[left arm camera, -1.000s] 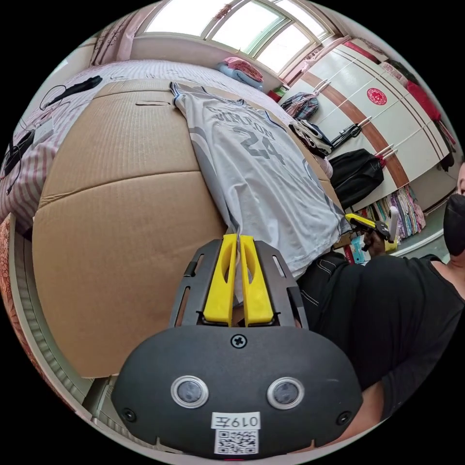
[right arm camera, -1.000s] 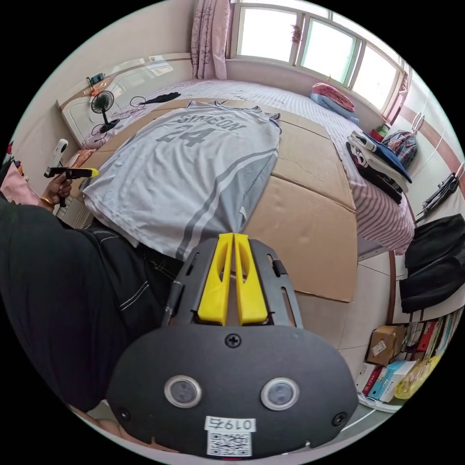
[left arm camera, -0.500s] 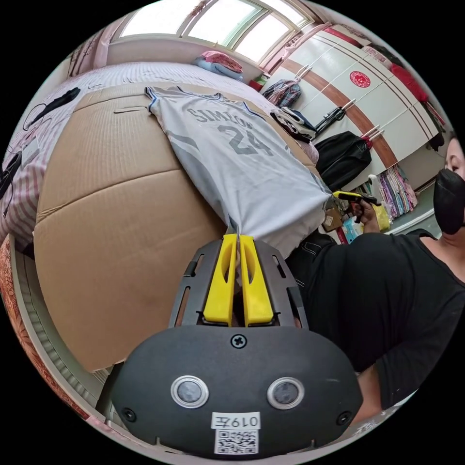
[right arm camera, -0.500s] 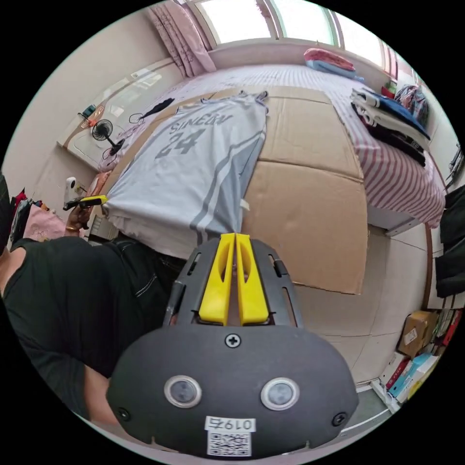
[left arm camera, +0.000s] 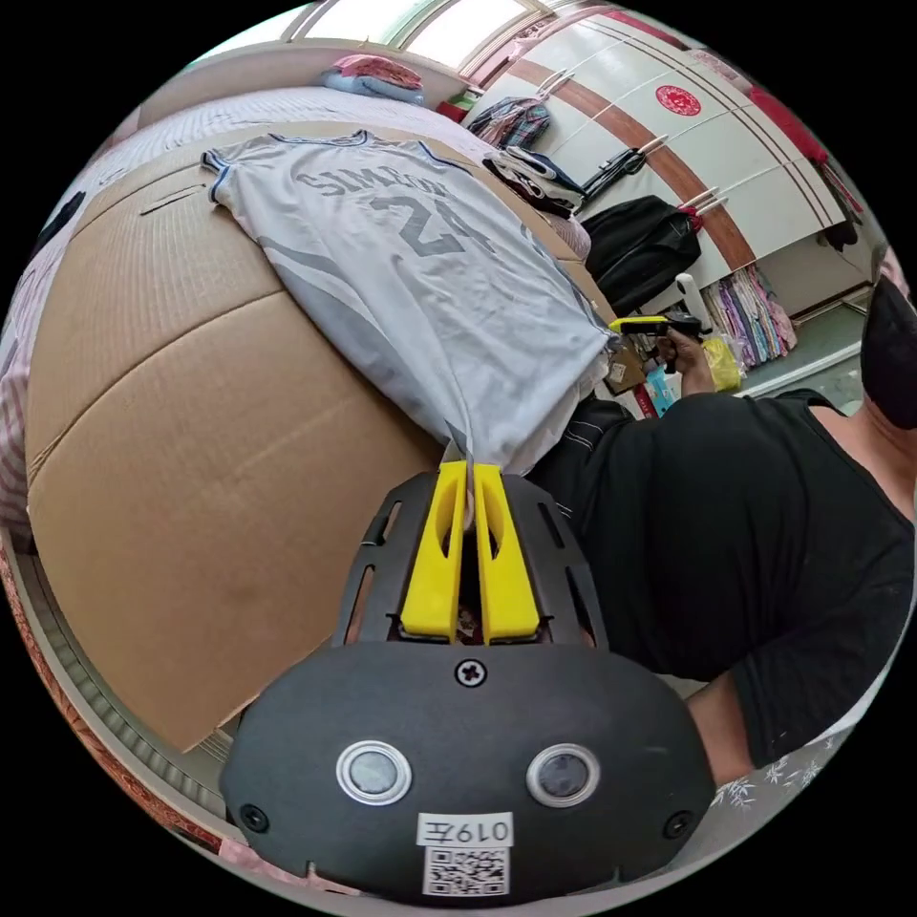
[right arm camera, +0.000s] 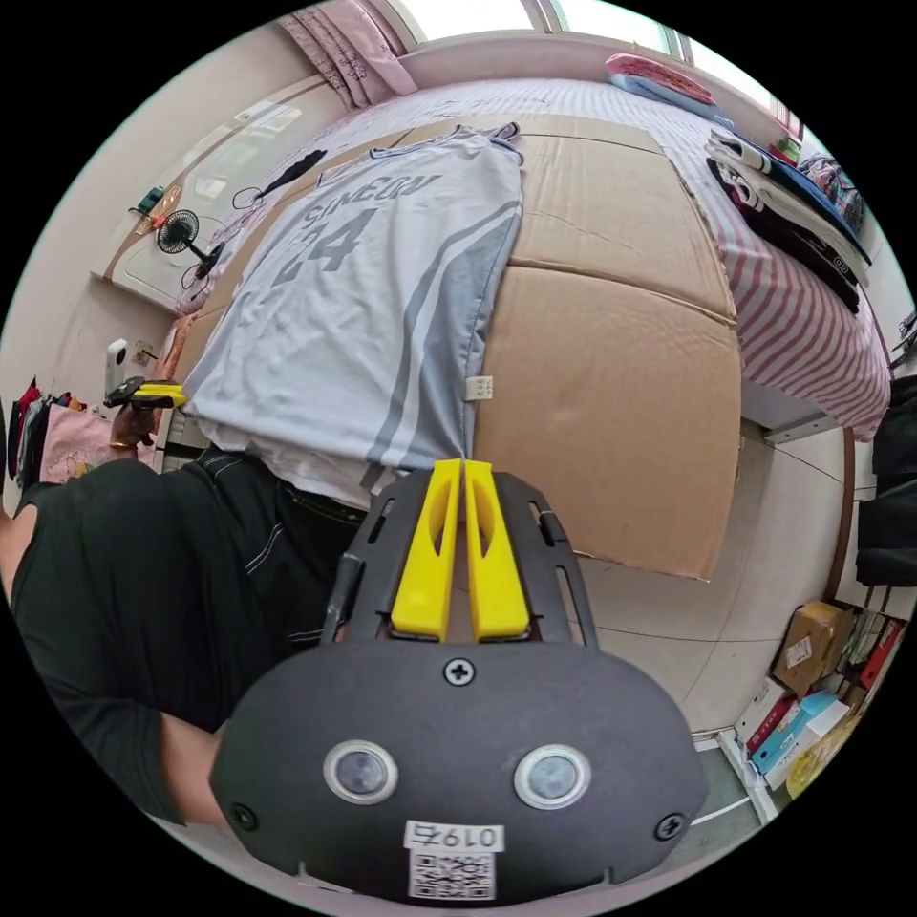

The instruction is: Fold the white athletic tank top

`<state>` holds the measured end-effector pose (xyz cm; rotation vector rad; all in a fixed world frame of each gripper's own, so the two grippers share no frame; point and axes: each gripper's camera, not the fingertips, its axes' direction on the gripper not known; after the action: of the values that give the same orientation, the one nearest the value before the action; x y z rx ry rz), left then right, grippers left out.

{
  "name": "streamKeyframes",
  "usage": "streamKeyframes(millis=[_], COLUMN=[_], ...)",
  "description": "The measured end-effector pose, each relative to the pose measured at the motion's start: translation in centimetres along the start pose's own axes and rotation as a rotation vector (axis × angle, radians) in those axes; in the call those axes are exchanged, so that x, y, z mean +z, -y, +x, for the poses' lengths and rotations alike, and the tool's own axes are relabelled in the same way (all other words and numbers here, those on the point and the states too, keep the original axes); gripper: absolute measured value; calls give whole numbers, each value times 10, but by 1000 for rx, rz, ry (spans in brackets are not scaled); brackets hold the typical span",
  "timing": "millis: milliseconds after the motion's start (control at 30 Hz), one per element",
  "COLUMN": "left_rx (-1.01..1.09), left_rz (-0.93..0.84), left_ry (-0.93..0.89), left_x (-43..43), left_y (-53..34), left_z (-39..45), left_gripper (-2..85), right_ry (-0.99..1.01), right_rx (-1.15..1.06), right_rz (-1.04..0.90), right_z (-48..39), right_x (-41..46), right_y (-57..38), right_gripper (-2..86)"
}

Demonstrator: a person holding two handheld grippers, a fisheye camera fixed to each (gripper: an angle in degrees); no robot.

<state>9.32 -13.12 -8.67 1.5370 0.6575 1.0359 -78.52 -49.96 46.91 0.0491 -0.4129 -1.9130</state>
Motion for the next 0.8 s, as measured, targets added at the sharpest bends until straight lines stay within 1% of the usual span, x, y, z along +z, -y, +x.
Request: streamKeyframes(millis=[100, 167, 200, 233, 267, 300, 333, 367, 433, 467, 500, 533, 567, 633, 800], left_rx=[-30, -64, -61, -82, -150, -187, -248, -272, -306, -328, -346, -402, -447, -493, -542], left_rz=[38, 102, 129, 199, 275, 314, 401, 488, 565, 574, 557, 510, 462, 422, 370], left_ry=[-25, -55, -66, -84, -101, -111, -115, -105, -70, -43, -32, -22, -52, -115, -138], left_x=[-10, -25, -30, -42, -53, -57, -67, -75, -81, -78, -74, -63, -49, -30, 5], left_y=[-8, -12, -13, -11, -8, -5, 3, 14, 40, 62, 74, 96, 116, 135, 155], left_z=[-22, -49, -55, -71, -95, -109, -136, -161, -200, -224, -236, -261, -283, -306, -327], left_gripper=[32, 42, 48, 59, 69, 74, 79, 84, 90, 95, 97, 101, 103, 106, 98], right_ry=[25, -29, -49, -104, -148, -163, -156, -107, -9, 47, 60, 73, 80, 110, 171], right_rx=[-5, -21, -14, 15, 34, 40, 30, 0, -41, -64, -74, -95, -111, -135, -136], right_rz=[-78, -170, -186, -182, -146, -115, -36, 49, 130, 132, 128, 126, 126, 124, 158], right_z=[8, 9, 11, 16, 20, 21, 20, 15, 10, 7, 4, -5, -13, -24, -28], right_x=[3, 7, 7, 1, -9, -15, -27, -35, -34, -25, -20, -8, 3, 18, 38], right_y=[8, 15, 17, 21, 26, 30, 38, 49, 69, 84, 90, 100, 107, 112, 111], right_gripper=[16, 31, 30, 26, 15, 10, 5, 2, 3, 5, 4, 1, -1, -4, -6])
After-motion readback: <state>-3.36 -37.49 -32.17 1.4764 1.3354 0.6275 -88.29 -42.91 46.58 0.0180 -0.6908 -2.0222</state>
